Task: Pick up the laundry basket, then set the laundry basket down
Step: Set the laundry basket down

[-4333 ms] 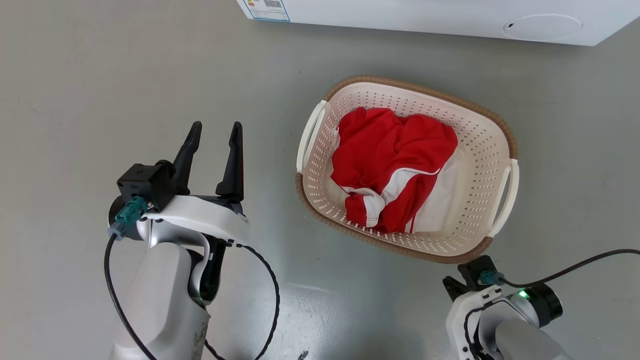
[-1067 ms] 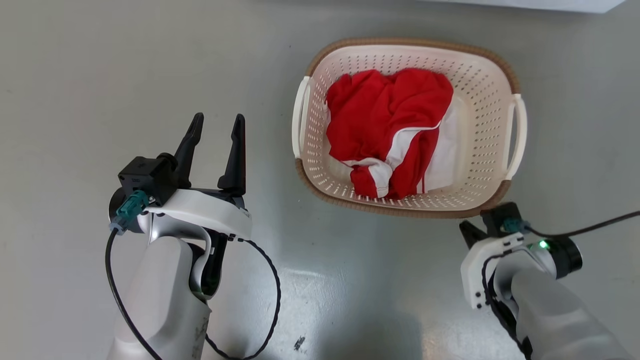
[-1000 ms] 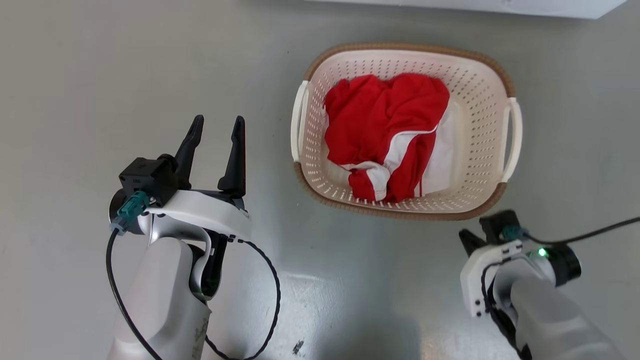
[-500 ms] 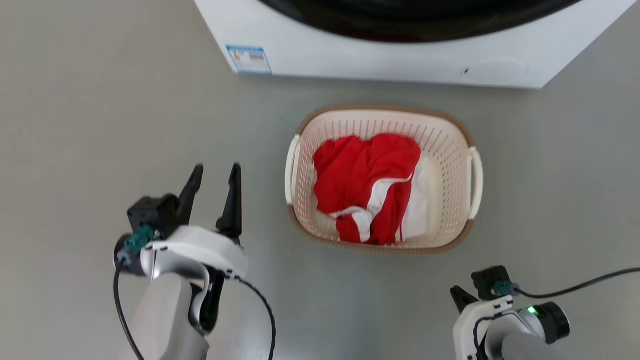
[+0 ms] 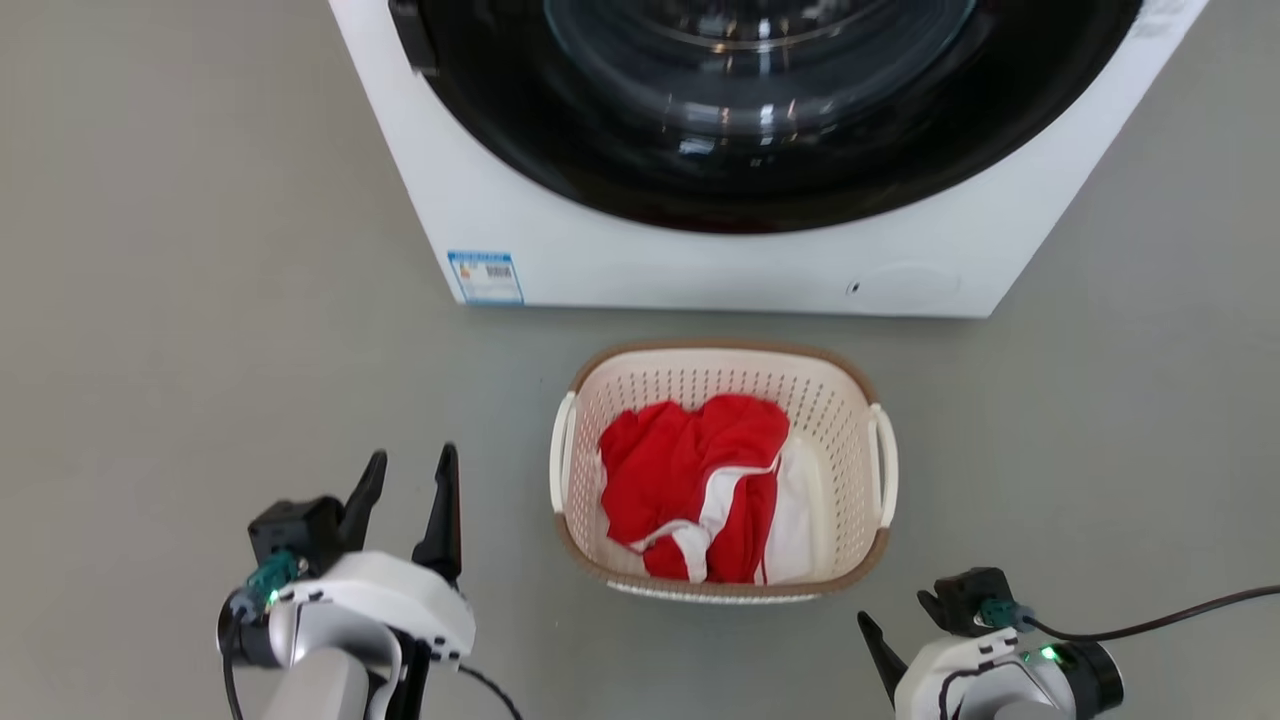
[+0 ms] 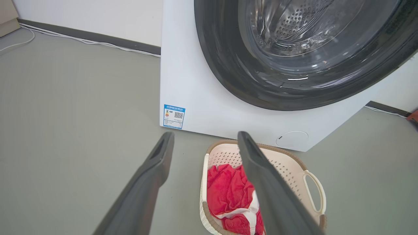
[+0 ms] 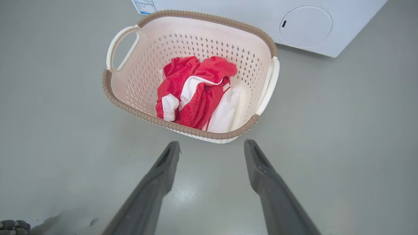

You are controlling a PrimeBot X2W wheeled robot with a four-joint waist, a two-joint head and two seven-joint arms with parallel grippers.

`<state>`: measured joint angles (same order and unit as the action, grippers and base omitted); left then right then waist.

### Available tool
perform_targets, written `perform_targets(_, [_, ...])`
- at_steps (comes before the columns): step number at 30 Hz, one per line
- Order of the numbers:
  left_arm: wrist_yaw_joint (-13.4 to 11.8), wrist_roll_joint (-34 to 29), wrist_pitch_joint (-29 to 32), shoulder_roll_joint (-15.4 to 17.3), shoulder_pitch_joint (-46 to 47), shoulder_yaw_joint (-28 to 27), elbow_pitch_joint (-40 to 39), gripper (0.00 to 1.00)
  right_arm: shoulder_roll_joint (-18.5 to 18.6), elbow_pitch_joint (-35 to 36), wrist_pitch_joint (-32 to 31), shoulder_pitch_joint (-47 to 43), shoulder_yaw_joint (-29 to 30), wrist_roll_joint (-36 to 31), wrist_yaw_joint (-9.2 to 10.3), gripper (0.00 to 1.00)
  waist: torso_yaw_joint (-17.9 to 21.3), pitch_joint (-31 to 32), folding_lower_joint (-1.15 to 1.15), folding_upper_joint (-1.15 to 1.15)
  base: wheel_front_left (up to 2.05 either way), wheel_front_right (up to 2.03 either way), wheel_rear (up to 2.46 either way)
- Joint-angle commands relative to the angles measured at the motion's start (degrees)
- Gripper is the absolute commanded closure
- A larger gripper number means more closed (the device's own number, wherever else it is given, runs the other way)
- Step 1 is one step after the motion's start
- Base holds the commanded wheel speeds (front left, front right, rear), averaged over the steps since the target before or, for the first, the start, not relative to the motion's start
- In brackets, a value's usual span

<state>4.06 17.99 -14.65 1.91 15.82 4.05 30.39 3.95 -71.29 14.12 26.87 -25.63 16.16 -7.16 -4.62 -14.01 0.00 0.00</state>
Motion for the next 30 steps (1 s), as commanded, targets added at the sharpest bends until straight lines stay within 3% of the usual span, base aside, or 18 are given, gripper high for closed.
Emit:
perform_targets(1, [0.09,-0.23,-0.35,0.97,-0.8,-1.98,-0.75,0.0,-0.71,1.64,0.84,-1.01,-0.55,-0.22,-0.33,0.0,1.02,2.75,0.0,0.0,0.0,0.0,0.0])
perform_targets(11, [-0.21,0.14,-0.35,0.97,-5.09,-3.18,-1.15,0.0,0.82,11.01,0.86,-3.02,3.9,-2.68,-0.33,0.0,2.43,8.26,0.0,0.0,0.0,0.0,0.0])
perform_targets(18, [-0.34,0.15,-0.35,0.97,-7.25,-3.3,-2.33,0.0,2.04,20.16,0.87,-5.73,10.68,-7.1,-0.33,0.0,3.29,10.9,0.0,0.0,0.0,0.0,0.0])
perform_targets(30, [-0.46,-0.13,-0.35,1.09,-11.18,-3.9,-4.37,0.0,0.48,32.95,0.87,-13.56,19.5,-13.63,-0.33,0.0,4.62,14.8,0.0,0.0,0.0,0.0,0.0])
